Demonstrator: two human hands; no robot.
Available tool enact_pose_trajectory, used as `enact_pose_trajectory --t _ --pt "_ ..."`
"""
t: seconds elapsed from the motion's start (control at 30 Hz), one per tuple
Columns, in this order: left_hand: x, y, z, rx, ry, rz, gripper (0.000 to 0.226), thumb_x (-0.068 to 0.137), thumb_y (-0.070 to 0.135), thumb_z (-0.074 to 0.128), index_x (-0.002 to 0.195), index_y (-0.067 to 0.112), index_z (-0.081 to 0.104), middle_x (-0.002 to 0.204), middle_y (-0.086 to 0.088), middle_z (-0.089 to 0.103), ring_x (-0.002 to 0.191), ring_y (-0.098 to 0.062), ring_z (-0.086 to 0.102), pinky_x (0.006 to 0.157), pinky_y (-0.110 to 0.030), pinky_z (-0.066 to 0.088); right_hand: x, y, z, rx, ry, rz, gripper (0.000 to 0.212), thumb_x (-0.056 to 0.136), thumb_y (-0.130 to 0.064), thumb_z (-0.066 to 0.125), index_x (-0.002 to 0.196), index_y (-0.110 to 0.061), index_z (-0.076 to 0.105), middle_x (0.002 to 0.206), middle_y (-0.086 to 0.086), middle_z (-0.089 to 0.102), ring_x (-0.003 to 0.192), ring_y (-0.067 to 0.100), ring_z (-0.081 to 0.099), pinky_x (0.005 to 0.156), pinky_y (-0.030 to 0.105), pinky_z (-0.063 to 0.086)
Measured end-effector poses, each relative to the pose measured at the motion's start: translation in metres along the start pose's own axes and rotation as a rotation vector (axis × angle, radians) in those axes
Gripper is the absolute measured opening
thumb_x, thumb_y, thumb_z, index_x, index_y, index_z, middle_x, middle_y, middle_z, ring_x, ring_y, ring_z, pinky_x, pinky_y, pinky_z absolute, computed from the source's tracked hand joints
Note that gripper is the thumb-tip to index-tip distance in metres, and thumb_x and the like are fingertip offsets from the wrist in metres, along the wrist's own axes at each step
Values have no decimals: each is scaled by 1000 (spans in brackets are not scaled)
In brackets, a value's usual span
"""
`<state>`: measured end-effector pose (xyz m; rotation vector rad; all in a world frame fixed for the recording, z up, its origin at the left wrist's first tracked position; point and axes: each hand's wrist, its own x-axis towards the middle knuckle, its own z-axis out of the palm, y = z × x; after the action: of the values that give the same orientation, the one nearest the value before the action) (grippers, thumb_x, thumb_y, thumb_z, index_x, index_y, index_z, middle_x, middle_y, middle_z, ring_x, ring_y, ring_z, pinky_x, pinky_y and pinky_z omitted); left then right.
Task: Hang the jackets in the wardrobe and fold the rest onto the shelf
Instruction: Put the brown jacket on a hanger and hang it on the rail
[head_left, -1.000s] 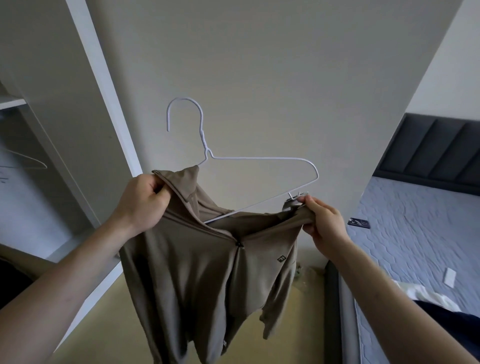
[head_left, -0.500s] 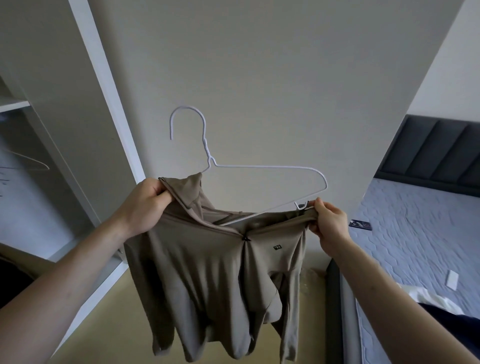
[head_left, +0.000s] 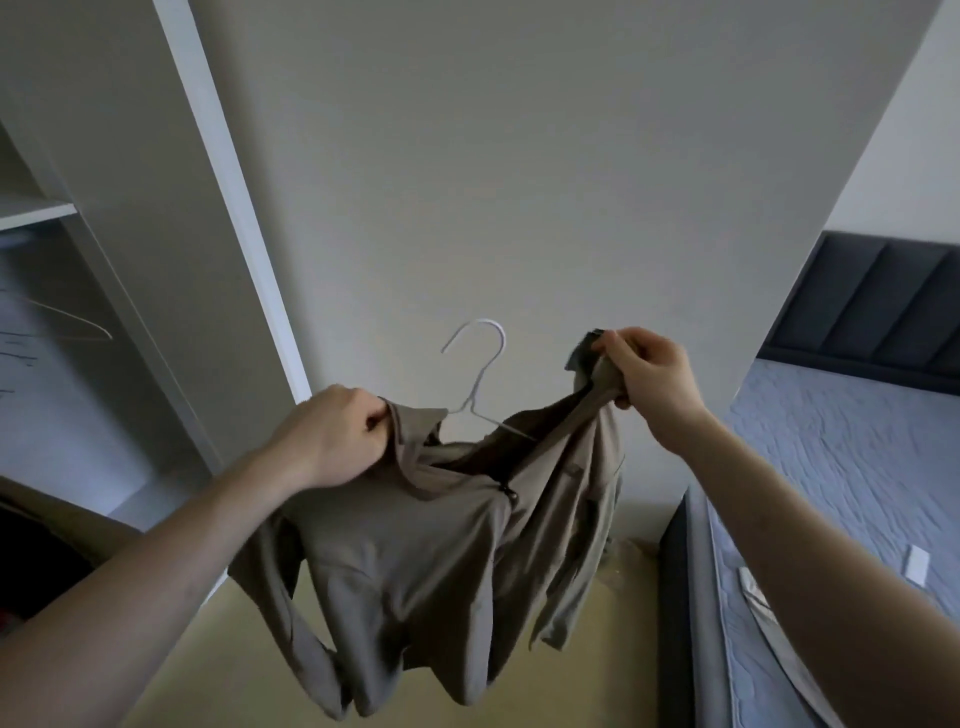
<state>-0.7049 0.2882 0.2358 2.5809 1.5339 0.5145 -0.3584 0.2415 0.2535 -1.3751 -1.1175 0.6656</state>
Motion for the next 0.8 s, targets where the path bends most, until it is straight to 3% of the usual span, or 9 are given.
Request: enact_pose_trajectory --t 0.13,0.2,0.27,0.33,0.4,0.5,0.6,0.7,0.8 --pt "9 12 14 -221 90 -83 34 93 24 48 63 9 53 61 -5 60 65 -30 57 59 -40 45 -9 -51 43 -249 -338 -247 27 100 -28 61 78 -31 75 63 -9 65 48 13 56 46 26 46" --pt "11 10 13 -341 112 -114 35 89 29 44 60 11 50 57 1 58 59 -20 52 58 -37 41 -17 -66 58 -377 -529 -290 19 102 -29 61 88 -30 75 67 -13 65 52 12 62 49 28 54" --pt "9 7 12 -417 111 -139 37 87 32 44 60 7 45 51 7 46 53 -12 39 56 -34 34 -23 -73 65 -560 -647 -329 10 100 -30 65 105 -27 73 71 -17 65 61 6 65 67 32 60" --pt "6 3 11 -488 114 -158 41 83 39 44 62 3 44 53 5 38 54 -9 33 57 -33 32 -26 -72 67 -780 -693 -394 25 95 -30 68 120 -30 69 86 -20 69 80 -1 64 92 34 54" --pt "2 -1 10 -557 119 -159 53 78 49 46 66 -1 56 57 -2 42 58 -11 36 59 -33 34 -27 -73 68 -907 -692 -457 32 94 -25 64 125 -31 70 105 -15 72 100 7 66 102 36 50" --pt "3 -10 7 -614 118 -146 60 77 54 45 77 -2 68 66 -12 54 68 -12 45 67 -43 46 -21 -71 66 -940 -677 -525 25 96 -18 63 116 -29 76 103 -7 75 95 11 69 92 32 56" --pt "8 -21 4 -635 109 -142 65 79 53 45 83 -10 62 75 -3 55 74 -13 47 76 -51 49 -9 -71 59 -888 -550 -535 30 95 -22 68 118 -39 73 99 -19 74 90 -1 67 78 9 51" --pt "11 -29 2 -652 85 -138 58 79 51 46 77 -4 62 77 -1 52 76 -13 46 77 -51 49 1 -74 48 -760 -485 -543 35 92 -21 73 121 -39 66 91 -21 73 84 -2 70 75 22 58" --pt "12 -39 0 -665 66 -162 47 79 54 47 76 9 58 82 3 55 79 -12 47 83 -50 51 14 -69 37 -682 -375 -652 43 88 -25 77 126 -35 62 104 -19 69 96 4 68 80 30 58"
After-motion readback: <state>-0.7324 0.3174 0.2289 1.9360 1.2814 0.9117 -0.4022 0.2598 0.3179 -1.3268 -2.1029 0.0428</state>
